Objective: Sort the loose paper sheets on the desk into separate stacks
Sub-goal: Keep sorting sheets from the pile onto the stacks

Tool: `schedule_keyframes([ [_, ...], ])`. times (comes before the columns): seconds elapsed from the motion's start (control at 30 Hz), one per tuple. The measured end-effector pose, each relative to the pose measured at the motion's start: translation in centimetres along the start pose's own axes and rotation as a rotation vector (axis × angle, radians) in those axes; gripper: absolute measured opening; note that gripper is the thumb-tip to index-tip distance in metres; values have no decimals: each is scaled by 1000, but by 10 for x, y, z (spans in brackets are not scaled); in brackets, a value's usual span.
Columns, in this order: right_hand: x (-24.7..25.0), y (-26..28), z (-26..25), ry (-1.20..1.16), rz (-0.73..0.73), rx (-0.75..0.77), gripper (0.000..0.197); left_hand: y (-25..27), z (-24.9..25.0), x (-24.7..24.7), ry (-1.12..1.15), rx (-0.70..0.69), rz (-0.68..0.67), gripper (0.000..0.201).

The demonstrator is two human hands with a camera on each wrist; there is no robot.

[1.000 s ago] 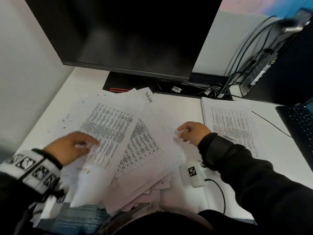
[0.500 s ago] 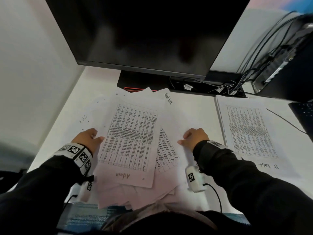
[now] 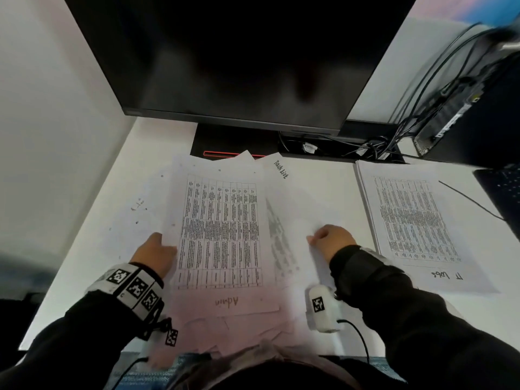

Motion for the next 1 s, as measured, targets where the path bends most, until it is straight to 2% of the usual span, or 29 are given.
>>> schedule_keyframes([
  [0.07, 14, 3, 2, -210, 50, 16, 19, 0, 1, -3, 71, 33, -36, 42],
  [0.17, 16, 10, 4, -384, 24, -3, 29, 0, 5, -5, 208, 50, -34, 56],
  [0.3, -11, 22, -7, -434, -249, -2, 23, 5, 12, -10, 400, 48, 30, 71],
  [0.37, -22, 26, -13, -380, -391, -31, 30, 7, 15, -12, 395, 41, 40, 76],
  [0.4, -23, 26, -15, -358, -401, -59, 34, 7, 15, -13, 378, 32, 44, 76],
  [0.47, -16, 21, -14, -477, -328, -178, 29, 7, 13, -13, 334, 5, 59, 76],
  [0.53, -7, 11, -6, -714, -231, -279, 22, 7, 10, -12, 277, -23, 70, 74],
  [0.63, 2, 0, 4, -980, -174, -335, 20, 7, 9, -14, 207, -76, 17, 60],
  [0.7, 0, -9, 4, -1047, -171, -361, 19, 6, 8, -18, 170, -99, -41, 53],
  [0.77, -3, -16, 1, -1002, -142, -383, 30, 6, 9, -21, 128, -124, -79, 47],
  [0.87, -1, -26, -5, -687, -51, -272, 46, 9, 13, -22, 107, -162, -58, 25],
  [0.93, 12, -26, -8, -475, 37, -225, 43, 9, 13, -18, 139, -173, 34, 27],
  [1.0, 28, -29, -8, -402, 102, -182, 42, 1, 7, -8, 183, -140, 193, 34],
])
Point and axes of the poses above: each hand's wrist, its own y-axis away from the middle knuckle, its own x-axis out of the back of the hand, z = x × y, the point moved 2 cm from there along -y, towards the middle knuckle, and after that the axes turned 9 degrees about -y, right-handed, at the moved point
